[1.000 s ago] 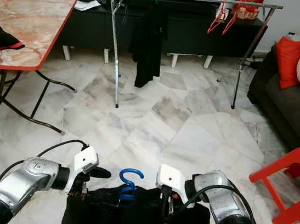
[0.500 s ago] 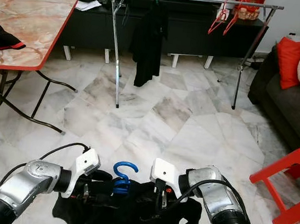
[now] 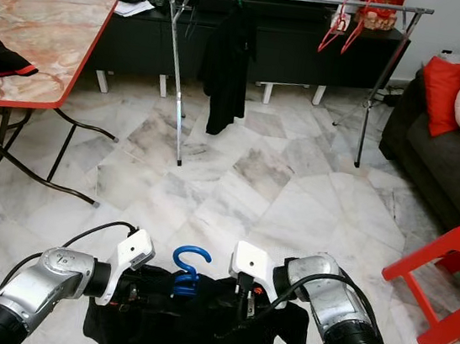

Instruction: Hang hanger

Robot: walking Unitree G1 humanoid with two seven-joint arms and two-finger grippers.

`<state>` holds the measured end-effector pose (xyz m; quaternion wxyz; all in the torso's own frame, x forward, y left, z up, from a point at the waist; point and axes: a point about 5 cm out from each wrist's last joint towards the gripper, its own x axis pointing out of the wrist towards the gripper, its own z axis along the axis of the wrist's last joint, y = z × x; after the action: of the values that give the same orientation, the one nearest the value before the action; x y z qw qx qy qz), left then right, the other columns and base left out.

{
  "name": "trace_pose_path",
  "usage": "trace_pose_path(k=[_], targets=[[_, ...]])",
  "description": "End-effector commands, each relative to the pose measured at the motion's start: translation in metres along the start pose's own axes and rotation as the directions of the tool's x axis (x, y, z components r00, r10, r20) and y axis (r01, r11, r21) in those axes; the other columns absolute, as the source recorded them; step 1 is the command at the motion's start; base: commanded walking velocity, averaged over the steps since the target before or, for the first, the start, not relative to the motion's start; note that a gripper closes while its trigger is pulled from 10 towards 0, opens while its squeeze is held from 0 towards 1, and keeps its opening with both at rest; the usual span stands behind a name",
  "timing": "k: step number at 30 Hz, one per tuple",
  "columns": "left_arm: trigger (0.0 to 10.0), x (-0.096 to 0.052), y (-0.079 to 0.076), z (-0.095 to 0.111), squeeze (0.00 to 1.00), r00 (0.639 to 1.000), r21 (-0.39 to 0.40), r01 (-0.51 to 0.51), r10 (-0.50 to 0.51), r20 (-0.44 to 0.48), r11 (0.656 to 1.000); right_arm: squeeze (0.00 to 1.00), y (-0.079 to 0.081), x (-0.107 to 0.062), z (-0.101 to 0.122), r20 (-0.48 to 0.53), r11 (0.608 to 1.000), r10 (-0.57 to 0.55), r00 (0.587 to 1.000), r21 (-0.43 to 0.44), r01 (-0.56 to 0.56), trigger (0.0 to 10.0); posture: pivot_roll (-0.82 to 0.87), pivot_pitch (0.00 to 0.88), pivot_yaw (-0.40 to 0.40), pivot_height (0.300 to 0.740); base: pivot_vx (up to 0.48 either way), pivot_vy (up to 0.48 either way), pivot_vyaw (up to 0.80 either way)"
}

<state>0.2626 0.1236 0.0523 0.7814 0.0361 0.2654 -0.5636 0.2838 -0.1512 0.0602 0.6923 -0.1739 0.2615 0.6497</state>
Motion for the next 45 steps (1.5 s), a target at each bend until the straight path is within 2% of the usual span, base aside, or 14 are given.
trace_pose_path(k=[1,45], targets=[[0.0,-0.0001,0.0025,0.0035,0.00,1.000,-0.001,-0.008,0.008,0.007,1.000,0.00,-0.0070,-0.0044,0.0153,0.042,0.999,-0.024,0.999,-0.046,0.026,0.0,-0.05,0.000,-0.047,0.740,0.000,0.000,0.00],[0.0,0.0010,0.0048,0.0034,0.00,0.999,-0.009,-0.033,0.033,0.020,0.999,0.00,-0.0067,-0.0008,0.0097,0.020,0.998,-0.049,0.999,-0.040,0.050,0.0,-0.05,0.000,-0.048,0.740,0.000,0.000,0.00]])
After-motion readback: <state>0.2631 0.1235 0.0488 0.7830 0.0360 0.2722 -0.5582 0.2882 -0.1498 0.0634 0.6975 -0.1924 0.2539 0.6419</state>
